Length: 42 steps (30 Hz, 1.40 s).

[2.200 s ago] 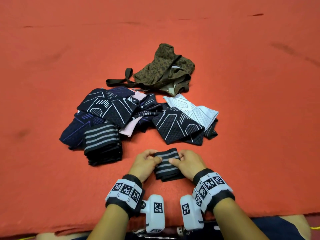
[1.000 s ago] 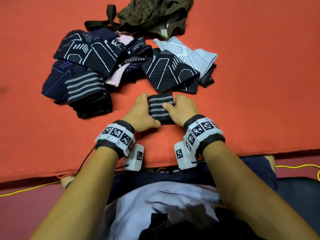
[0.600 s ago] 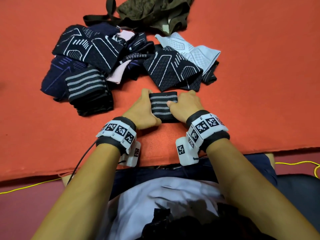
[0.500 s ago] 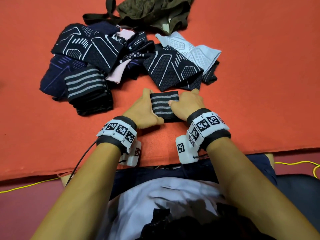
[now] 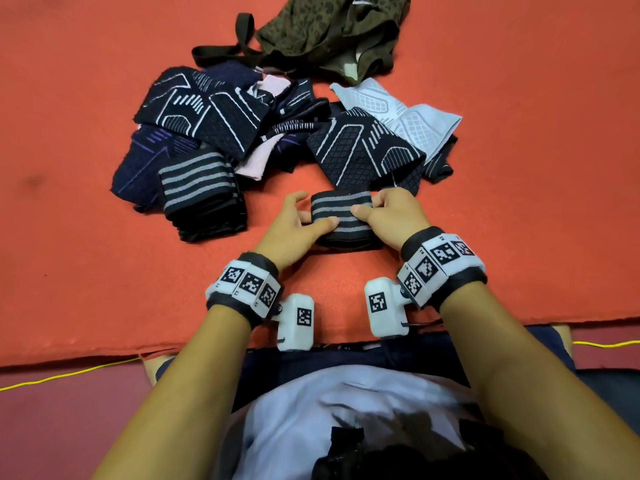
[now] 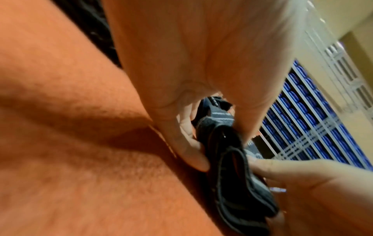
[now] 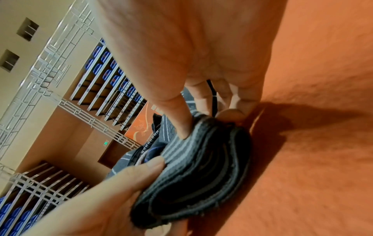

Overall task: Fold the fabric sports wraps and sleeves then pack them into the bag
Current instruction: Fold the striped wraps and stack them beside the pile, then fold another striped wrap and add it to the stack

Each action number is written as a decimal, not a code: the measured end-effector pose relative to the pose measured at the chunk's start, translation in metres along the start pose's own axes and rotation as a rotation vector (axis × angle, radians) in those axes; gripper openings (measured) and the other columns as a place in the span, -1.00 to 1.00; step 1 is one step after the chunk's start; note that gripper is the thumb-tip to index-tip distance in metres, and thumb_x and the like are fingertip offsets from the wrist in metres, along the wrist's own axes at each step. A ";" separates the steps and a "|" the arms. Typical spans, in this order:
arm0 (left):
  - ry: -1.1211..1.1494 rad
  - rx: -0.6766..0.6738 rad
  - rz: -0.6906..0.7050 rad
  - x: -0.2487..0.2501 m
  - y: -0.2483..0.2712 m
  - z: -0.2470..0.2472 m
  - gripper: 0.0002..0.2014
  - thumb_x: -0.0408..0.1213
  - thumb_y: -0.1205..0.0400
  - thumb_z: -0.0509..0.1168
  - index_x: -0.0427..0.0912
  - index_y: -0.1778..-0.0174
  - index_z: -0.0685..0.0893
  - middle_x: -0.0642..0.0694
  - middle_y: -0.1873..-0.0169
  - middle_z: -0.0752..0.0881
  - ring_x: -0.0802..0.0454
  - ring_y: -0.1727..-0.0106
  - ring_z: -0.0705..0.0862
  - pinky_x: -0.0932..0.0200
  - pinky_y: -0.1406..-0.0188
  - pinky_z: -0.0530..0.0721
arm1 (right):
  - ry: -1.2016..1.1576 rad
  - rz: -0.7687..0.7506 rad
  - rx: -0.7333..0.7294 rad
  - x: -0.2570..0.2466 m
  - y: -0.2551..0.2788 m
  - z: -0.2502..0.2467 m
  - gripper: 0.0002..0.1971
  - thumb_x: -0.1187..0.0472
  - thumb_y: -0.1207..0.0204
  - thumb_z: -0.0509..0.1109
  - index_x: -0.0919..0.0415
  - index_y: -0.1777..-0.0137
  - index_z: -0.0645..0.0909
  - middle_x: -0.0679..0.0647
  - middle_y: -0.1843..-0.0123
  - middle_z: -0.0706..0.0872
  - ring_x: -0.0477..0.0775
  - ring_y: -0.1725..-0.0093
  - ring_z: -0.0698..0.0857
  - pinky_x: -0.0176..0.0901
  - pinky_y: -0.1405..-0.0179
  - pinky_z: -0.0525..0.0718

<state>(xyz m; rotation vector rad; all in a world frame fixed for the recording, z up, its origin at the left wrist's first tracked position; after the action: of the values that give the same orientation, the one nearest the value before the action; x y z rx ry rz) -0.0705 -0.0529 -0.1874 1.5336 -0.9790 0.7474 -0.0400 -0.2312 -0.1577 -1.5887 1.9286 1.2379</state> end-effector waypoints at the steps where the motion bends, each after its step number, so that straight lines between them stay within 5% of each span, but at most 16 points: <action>1: 0.049 0.049 -0.015 -0.002 0.001 -0.006 -0.12 -0.13 -0.40 0.59 -0.18 -0.58 0.30 -0.24 -0.09 0.77 -0.12 -0.06 0.81 -0.07 -0.14 0.77 | -0.025 -0.021 0.006 -0.006 -0.002 0.003 -0.66 0.07 -0.52 0.53 0.15 0.34 0.46 0.07 0.29 0.63 0.07 0.25 0.61 -0.08 0.22 0.54; 4: 0.157 0.152 -0.016 -0.005 0.000 -0.027 -0.40 -0.40 -0.56 0.51 -0.34 -0.48 0.42 -0.15 0.08 0.83 0.04 0.13 0.82 0.08 0.00 0.79 | -0.046 -0.063 -0.005 -0.019 -0.012 0.019 -0.66 0.06 -0.44 0.59 0.08 0.23 0.42 0.05 0.19 0.65 0.08 0.17 0.63 -0.01 0.11 0.58; 6: 0.106 0.194 -0.003 -0.004 -0.003 -0.043 -0.46 -0.41 -0.57 0.49 -0.35 -0.45 0.47 -0.05 0.13 0.85 0.11 0.16 0.82 0.10 0.03 0.79 | -0.009 -0.090 -0.035 -0.029 -0.018 0.032 -0.65 0.05 -0.45 0.58 0.09 0.17 0.40 0.02 0.18 0.62 0.06 0.16 0.60 -0.05 0.16 0.52; 9: -0.079 0.265 0.034 0.001 -0.001 -0.059 -0.39 -0.18 -0.48 0.53 -0.23 -0.43 0.51 -0.09 -0.06 0.82 0.00 -0.09 0.80 -0.11 -0.29 0.71 | 0.013 -0.127 -0.076 -0.045 -0.027 0.049 -0.73 0.03 -0.55 0.46 0.10 0.09 0.41 0.03 0.18 0.61 0.10 0.13 0.61 -0.09 0.15 0.50; 12: -0.323 0.350 0.123 0.012 0.008 -0.067 -0.40 -0.20 -0.61 0.44 -0.19 -0.55 0.40 -0.13 -0.27 0.73 -0.08 -0.30 0.69 0.08 -0.42 0.56 | 0.071 -0.170 -0.109 -0.063 -0.032 0.059 -0.84 0.08 -0.62 0.37 0.09 -0.01 0.44 0.09 0.05 0.67 0.15 0.00 0.63 -0.17 0.06 0.43; 14: -0.486 0.369 0.153 0.019 0.013 -0.069 -0.41 -0.25 -0.67 0.36 -0.21 -0.59 0.32 -0.23 -0.33 0.68 -0.19 -0.35 0.64 0.11 -0.35 0.52 | 0.093 -0.209 -0.130 -0.073 -0.034 0.063 -0.82 0.10 -0.63 0.37 0.13 -0.15 0.54 0.13 -0.10 0.72 0.17 -0.12 0.66 -0.15 -0.04 0.50; 18: -0.804 0.387 0.144 0.033 0.017 -0.065 -0.41 -0.24 -0.65 0.37 -0.28 -0.58 0.35 -0.33 -0.38 0.52 -0.36 -0.36 0.56 -0.17 -0.35 0.49 | 0.114 -0.207 -0.126 -0.074 -0.037 0.071 -0.73 0.13 -0.61 0.40 0.22 -0.24 0.60 0.18 -0.15 0.76 0.21 -0.16 0.70 -0.07 -0.17 0.63; 24: -0.956 0.447 0.156 0.050 0.016 -0.060 -0.49 -0.24 -0.50 0.52 -0.27 -0.26 0.45 -0.28 -0.25 0.48 -0.41 -0.15 0.61 -0.22 -0.05 0.56 | 0.101 -0.170 -0.096 -0.065 -0.043 0.071 -0.72 0.13 -0.57 0.43 0.16 -0.25 0.66 0.18 -0.12 0.79 0.23 -0.17 0.72 -0.04 -0.24 0.66; 29: -0.965 0.357 0.209 0.052 0.008 -0.052 -0.76 -0.36 -0.51 0.40 -0.21 -0.07 0.57 -0.25 -0.07 0.62 -0.32 -0.06 0.63 -0.12 0.01 0.56 | 0.142 -0.214 -0.101 -0.068 -0.043 0.077 -0.75 0.12 -0.59 0.41 0.14 -0.23 0.69 0.21 -0.12 0.78 0.26 -0.13 0.73 0.01 -0.19 0.69; 38: -0.879 0.309 0.158 0.040 -0.005 -0.056 -0.82 -0.43 -0.50 0.33 -0.20 0.00 0.60 -0.22 -0.01 0.68 -0.27 -0.05 0.65 -0.11 -0.07 0.61 | 0.182 -0.243 -0.134 -0.075 -0.038 0.086 -0.75 0.17 -0.56 0.45 0.10 -0.22 0.72 0.23 -0.09 0.77 0.28 -0.08 0.74 0.05 -0.14 0.73; 42: -0.835 0.257 0.193 0.053 -0.011 -0.045 -0.83 -0.43 -0.46 0.32 -0.07 0.14 0.58 -0.06 0.20 0.73 -0.16 0.07 0.69 -0.06 -0.06 0.67 | 0.174 -0.212 -0.050 -0.076 -0.038 0.056 -0.81 0.18 -0.55 0.37 0.11 -0.10 0.76 0.22 -0.13 0.78 0.30 -0.13 0.73 0.02 -0.19 0.71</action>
<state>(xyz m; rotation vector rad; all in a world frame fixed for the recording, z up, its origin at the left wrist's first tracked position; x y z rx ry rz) -0.0345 -0.0186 -0.1382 2.0522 -1.7090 0.3488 0.0040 -0.1406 -0.1486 -1.9273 1.7827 1.1007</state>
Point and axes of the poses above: each hand's wrist, its own y-axis away from the middle knuckle, its own z-axis out of the palm, x = y × z, the point moved 6 cm from there along -y, towards the middle knuckle
